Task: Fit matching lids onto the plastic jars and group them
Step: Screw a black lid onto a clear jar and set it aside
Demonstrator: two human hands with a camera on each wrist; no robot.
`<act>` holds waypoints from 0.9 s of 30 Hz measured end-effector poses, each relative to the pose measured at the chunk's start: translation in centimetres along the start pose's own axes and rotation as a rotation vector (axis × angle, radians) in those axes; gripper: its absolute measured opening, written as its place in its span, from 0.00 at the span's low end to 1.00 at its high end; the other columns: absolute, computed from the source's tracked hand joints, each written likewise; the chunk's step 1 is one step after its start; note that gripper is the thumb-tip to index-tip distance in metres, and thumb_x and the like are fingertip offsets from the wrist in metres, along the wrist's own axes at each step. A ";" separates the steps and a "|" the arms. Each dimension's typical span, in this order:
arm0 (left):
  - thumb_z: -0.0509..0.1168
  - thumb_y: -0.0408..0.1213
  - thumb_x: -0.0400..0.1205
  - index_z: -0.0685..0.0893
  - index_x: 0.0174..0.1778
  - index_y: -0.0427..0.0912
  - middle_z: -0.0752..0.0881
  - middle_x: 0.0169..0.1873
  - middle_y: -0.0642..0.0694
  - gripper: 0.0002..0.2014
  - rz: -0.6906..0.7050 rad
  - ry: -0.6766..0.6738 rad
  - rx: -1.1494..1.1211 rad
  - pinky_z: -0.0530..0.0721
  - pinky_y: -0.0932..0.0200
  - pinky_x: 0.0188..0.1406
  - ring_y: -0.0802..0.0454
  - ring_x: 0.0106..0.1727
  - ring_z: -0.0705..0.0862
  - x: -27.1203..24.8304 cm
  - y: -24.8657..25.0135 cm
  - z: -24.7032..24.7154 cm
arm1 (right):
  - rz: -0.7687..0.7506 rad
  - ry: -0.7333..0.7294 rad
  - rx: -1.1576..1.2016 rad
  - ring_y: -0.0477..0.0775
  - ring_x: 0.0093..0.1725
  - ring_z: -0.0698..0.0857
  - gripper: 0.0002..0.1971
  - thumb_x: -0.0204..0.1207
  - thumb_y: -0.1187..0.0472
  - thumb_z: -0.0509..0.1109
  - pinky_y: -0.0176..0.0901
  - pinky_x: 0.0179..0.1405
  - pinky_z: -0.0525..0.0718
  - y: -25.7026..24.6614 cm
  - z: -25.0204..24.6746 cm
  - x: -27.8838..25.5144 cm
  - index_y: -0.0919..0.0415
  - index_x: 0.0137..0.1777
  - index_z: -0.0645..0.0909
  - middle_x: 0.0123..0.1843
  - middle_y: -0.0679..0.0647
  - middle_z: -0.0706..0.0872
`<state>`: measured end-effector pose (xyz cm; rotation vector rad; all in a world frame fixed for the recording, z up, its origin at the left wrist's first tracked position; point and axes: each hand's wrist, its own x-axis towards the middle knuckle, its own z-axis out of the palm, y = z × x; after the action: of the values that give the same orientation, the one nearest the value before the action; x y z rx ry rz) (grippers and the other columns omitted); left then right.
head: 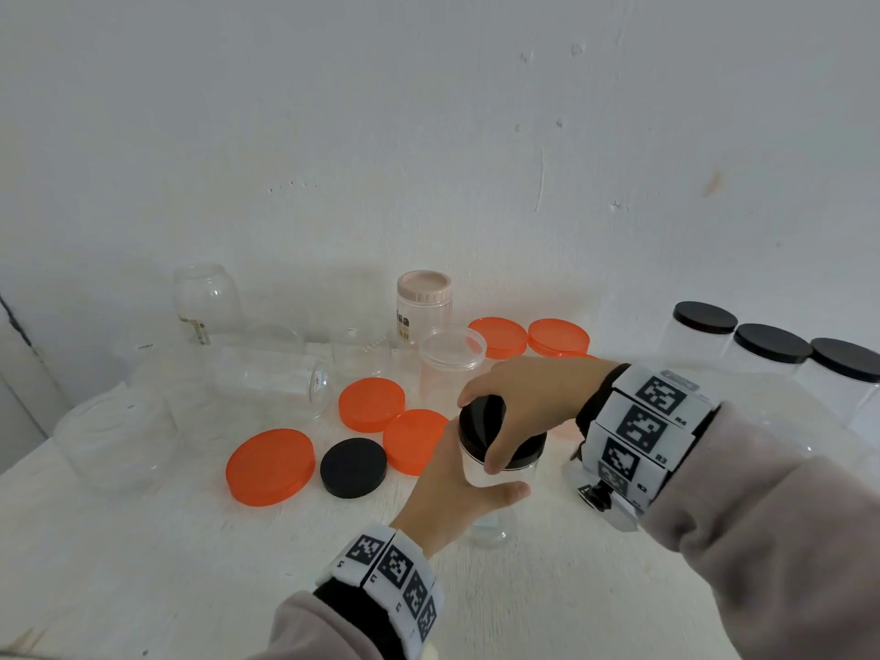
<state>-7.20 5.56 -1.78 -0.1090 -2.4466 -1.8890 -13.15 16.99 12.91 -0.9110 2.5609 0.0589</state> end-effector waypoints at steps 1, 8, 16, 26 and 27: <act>0.81 0.52 0.65 0.64 0.73 0.64 0.77 0.64 0.67 0.43 0.000 0.002 -0.004 0.73 0.67 0.62 0.71 0.67 0.73 0.0 0.0 0.0 | 0.015 0.017 0.002 0.47 0.57 0.77 0.37 0.60 0.35 0.78 0.44 0.51 0.82 0.0 0.2 0.1 0.40 0.70 0.72 0.58 0.39 0.74; 0.80 0.51 0.66 0.65 0.73 0.65 0.77 0.64 0.68 0.42 0.013 0.005 0.019 0.73 0.67 0.63 0.72 0.66 0.73 -0.2 0.2 0.0 | 0.065 0.056 -0.001 0.48 0.54 0.81 0.36 0.62 0.29 0.73 0.43 0.47 0.82 -0.1 0.3 0.1 0.45 0.68 0.73 0.59 0.44 0.80; 0.81 0.52 0.65 0.63 0.70 0.66 0.76 0.62 0.69 0.42 0.003 0.021 0.038 0.72 0.73 0.55 0.77 0.63 0.72 -0.2 0.2 0.1 | -0.013 -0.041 -0.030 0.48 0.62 0.75 0.41 0.62 0.42 0.80 0.47 0.59 0.81 -0.1 -0.3 -0.5 0.39 0.75 0.66 0.60 0.40 0.71; 0.81 0.53 0.65 0.64 0.73 0.63 0.77 0.64 0.68 0.44 0.012 0.006 0.020 0.73 0.67 0.62 0.71 0.67 0.73 -0.1 0.0 0.0 | 0.082 -0.014 -0.034 0.47 0.51 0.79 0.40 0.64 0.32 0.74 0.42 0.46 0.78 -0.2 0.3 -0.3 0.47 0.72 0.68 0.57 0.45 0.78; 0.81 0.53 0.64 0.64 0.73 0.63 0.77 0.64 0.68 0.43 0.011 0.009 0.025 0.73 0.66 0.64 0.71 0.66 0.74 -0.1 0.0 0.0 | 0.062 -0.069 -0.035 0.49 0.58 0.76 0.43 0.64 0.37 0.77 0.45 0.53 0.79 -0.2 0.1 -0.5 0.43 0.77 0.62 0.64 0.45 0.75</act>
<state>-7.09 5.52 -1.80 -0.1136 -2.4574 -1.8505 -12.67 17.12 13.07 -0.8278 2.5312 0.1514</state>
